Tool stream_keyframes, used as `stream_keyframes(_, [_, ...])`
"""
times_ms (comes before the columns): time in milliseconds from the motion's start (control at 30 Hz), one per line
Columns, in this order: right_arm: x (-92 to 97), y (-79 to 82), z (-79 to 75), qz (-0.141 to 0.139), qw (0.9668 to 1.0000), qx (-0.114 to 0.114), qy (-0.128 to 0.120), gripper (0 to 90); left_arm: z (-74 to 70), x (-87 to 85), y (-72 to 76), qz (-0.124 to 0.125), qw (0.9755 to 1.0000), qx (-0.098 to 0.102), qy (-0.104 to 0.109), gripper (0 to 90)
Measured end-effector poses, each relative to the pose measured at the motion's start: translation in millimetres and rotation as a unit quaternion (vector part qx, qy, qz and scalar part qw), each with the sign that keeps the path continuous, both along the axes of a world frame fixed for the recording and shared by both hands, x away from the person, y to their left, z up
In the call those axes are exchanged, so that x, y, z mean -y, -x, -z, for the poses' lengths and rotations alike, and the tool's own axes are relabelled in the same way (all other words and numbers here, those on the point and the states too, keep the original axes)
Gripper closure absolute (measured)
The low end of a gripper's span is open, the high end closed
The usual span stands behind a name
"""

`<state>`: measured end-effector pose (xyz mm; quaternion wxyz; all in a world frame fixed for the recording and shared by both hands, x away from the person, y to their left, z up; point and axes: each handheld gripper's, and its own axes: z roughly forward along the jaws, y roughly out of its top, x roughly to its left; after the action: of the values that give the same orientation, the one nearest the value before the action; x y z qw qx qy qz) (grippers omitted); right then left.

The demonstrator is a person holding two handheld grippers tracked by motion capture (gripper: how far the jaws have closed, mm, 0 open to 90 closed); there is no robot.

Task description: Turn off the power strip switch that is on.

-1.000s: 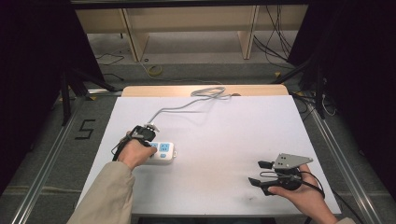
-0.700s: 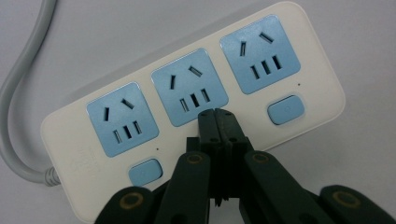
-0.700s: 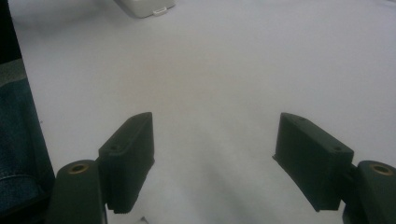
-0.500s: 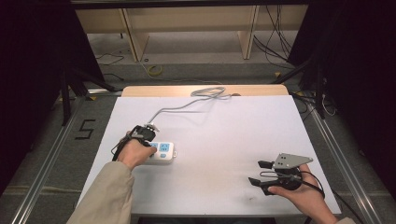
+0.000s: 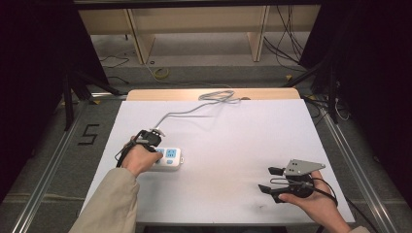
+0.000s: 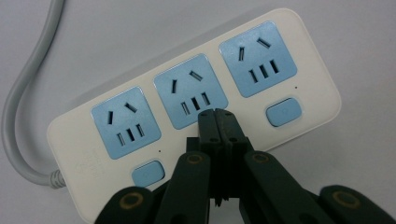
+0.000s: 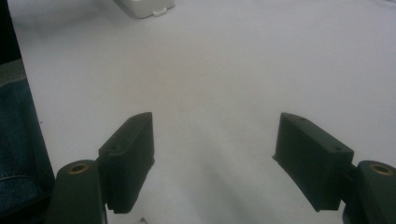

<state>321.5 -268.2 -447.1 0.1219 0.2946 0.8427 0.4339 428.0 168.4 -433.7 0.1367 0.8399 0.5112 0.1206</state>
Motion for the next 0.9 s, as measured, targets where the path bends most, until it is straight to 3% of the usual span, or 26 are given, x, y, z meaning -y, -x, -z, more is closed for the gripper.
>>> stream_keyframes(467, [0.1,-0.2,0.0,0.001,1.0000,0.000,0.000,28.7,-0.2,-0.4,0.3,0.005,0.9999,0.008,0.005,90.0])
stream_keyframes(567, [0.2,-0.1,0.0,0.001,1.0000,0.000,-0.001,28.7,-2.6,-1.0,0.4,0.009,0.9996,0.026,0.009,90.0])
stream_keyframes(667, [0.4,-0.2,0.1,0.001,1.0000,0.000,-0.001,28.7,-6.3,-1.8,0.6,0.010,0.9975,0.066,0.024,89.9])
stream_keyframes(767, [0.2,0.0,0.0,0.001,1.0000,0.000,-0.001,28.7,-9.2,-2.8,1.3,0.011,0.9953,0.091,0.033,89.8])
stream_keyframes(833, [0.1,0.1,-0.1,0.001,1.0000,-0.001,-0.001,28.7,-10.4,-3.4,1.9,0.016,0.9937,0.104,0.039,89.6])
stream_keyframes(900, [0.3,-0.2,0.1,0.001,1.0000,0.000,-0.001,28.7,-10.7,-4.1,2.2,0.015,0.9928,0.108,0.048,82.8])
